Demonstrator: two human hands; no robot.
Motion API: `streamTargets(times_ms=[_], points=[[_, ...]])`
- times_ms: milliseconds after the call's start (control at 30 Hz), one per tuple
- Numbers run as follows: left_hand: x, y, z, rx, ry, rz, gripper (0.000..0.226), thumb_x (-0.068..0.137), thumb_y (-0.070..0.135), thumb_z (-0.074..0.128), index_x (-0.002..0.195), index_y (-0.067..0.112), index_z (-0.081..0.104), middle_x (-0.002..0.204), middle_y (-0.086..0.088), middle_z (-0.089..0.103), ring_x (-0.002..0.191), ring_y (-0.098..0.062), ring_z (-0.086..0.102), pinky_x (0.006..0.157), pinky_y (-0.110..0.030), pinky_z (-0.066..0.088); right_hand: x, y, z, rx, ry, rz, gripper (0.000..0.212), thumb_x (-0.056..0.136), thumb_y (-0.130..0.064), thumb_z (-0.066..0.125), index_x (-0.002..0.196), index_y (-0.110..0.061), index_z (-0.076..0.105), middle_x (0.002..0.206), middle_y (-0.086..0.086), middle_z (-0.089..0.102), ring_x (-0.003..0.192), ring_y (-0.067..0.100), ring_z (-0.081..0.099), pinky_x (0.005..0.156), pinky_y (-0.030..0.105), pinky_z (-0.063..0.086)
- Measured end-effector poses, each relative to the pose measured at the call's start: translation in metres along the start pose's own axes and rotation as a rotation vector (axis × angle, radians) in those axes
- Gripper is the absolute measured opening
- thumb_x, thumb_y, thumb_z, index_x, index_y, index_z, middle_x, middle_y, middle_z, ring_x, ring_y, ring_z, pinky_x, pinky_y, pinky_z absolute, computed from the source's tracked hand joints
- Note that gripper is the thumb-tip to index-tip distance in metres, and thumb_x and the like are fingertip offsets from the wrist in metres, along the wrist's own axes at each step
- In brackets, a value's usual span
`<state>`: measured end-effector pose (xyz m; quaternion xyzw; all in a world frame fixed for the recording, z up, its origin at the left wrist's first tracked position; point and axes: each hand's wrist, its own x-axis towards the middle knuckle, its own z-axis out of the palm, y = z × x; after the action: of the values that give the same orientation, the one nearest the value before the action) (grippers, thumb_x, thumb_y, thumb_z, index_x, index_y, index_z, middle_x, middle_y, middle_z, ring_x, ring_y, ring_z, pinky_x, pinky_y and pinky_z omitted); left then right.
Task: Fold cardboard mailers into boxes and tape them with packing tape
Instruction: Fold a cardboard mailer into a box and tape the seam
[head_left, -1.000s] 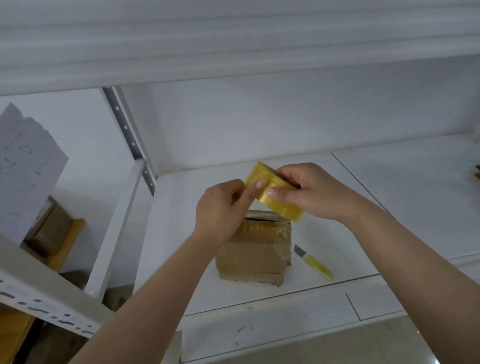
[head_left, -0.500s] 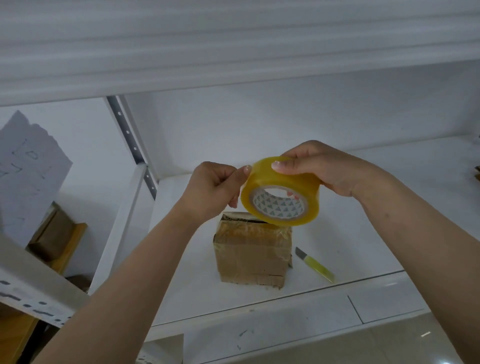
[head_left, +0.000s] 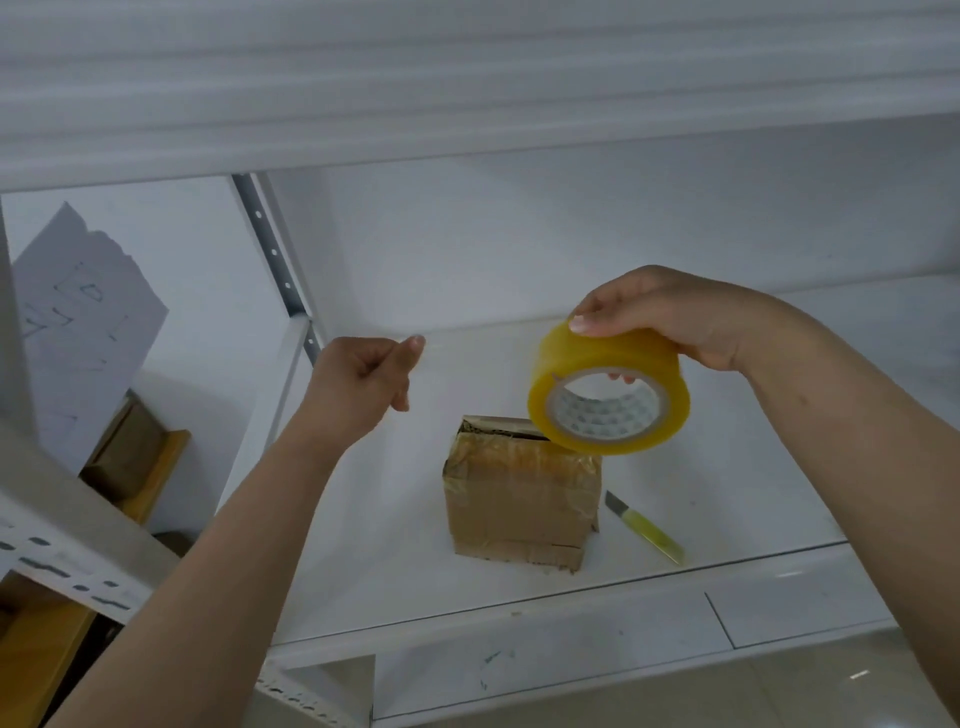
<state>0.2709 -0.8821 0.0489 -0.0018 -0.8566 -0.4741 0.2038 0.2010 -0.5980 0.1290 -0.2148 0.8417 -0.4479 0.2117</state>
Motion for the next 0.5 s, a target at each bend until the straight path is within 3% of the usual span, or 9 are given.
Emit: streamTargets(times_ms=[100, 300, 500], points=[[-0.004, -0.018, 0.000, 0.003, 0.038, -0.051, 0.056, 0.096, 0.035, 0.058, 0.041, 0.022, 0.057, 0.047, 0.001, 0.061, 0.047, -0.006, 0.057, 0.064, -0.024, 0.045, 0.009, 0.002, 0.011, -0.284, 0.099, 0.058, 0.031, 0.071, -0.055, 0.077, 0.082, -0.026, 0.072, 0.068, -0.009, 0.071, 0.052, 0.008, 0.067, 0.043, 0.017, 0.047], [-0.016, -0.044, 0.006, 0.118, 0.002, -0.142, 0.054, 0.095, 0.041, 0.055, 0.046, 0.018, 0.058, 0.049, 0.002, 0.063, 0.047, -0.003, 0.057, 0.054, -0.013, 0.040, 0.017, 0.013, 0.025, -0.211, 0.046, 0.136, 0.031, 0.078, -0.048, 0.074, 0.087, -0.018, 0.074, 0.073, -0.001, 0.074, 0.059, 0.014, 0.070, 0.054, 0.026, 0.055], [-0.030, -0.066, 0.030, 0.266, -0.058, -0.207, 0.058, 0.096, 0.043, 0.051, 0.050, 0.008, 0.058, 0.051, 0.003, 0.064, 0.052, -0.013, 0.059, 0.062, -0.028, 0.049, 0.019, 0.011, 0.033, -0.273, 0.021, 0.138, 0.025, 0.082, -0.044, 0.072, 0.087, -0.020, 0.075, 0.075, -0.002, 0.075, 0.060, 0.011, 0.070, 0.061, 0.027, 0.054]])
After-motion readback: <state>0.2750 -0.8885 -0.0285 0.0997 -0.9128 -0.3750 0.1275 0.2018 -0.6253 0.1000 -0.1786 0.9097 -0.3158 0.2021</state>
